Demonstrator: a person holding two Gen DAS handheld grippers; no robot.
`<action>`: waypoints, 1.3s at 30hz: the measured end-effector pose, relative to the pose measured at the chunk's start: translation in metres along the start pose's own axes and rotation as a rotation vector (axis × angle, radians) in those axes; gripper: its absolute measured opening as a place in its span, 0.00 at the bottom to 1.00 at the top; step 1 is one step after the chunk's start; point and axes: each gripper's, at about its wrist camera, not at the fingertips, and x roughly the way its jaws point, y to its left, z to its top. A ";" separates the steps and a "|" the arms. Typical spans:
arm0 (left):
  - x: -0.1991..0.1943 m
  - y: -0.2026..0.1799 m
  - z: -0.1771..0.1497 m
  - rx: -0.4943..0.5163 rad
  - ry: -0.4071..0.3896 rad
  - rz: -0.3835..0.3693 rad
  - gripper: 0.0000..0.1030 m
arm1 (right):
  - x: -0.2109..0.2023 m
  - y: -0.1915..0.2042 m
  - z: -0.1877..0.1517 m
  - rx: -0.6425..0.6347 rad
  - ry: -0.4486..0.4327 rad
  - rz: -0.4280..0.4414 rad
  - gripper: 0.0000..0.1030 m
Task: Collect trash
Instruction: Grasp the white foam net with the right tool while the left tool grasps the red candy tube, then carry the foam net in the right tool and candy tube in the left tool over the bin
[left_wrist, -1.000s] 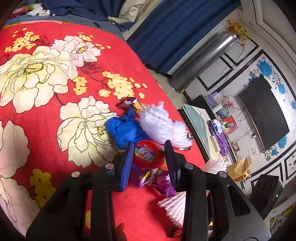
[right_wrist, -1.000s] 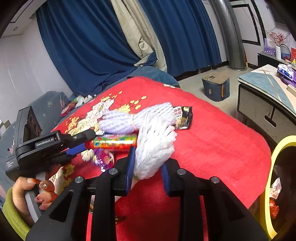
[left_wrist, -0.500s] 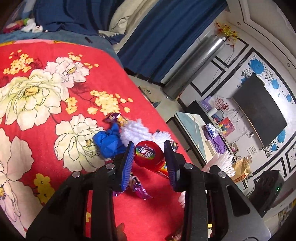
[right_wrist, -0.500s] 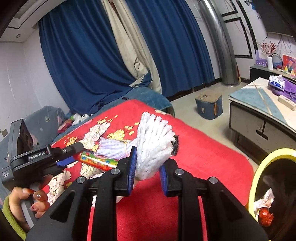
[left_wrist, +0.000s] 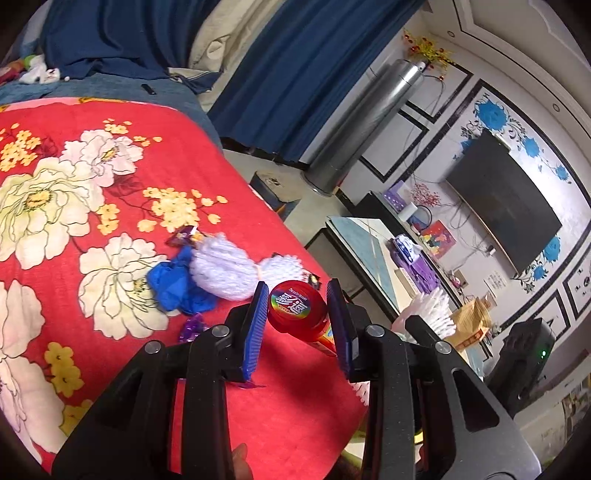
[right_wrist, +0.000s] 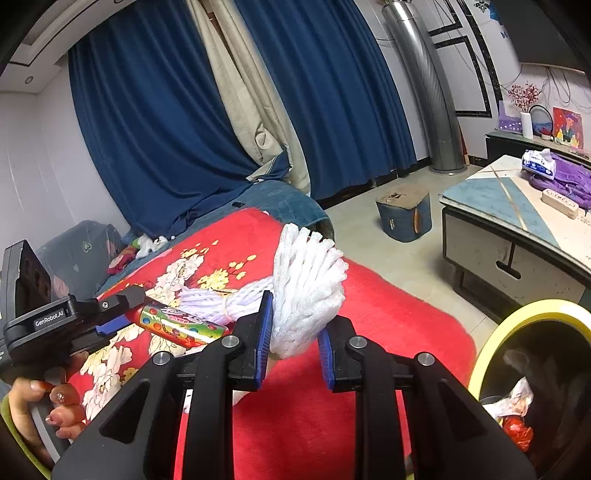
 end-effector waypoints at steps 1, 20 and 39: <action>0.002 -0.001 0.000 0.004 0.003 -0.005 0.25 | -0.002 -0.001 0.002 -0.005 -0.003 -0.005 0.21; 0.027 -0.056 -0.019 0.109 0.070 -0.084 0.25 | -0.067 -0.081 0.009 -0.017 -0.056 -0.171 0.21; 0.081 -0.142 -0.054 0.273 0.179 -0.172 0.24 | -0.114 -0.141 -0.005 0.005 -0.094 -0.359 0.21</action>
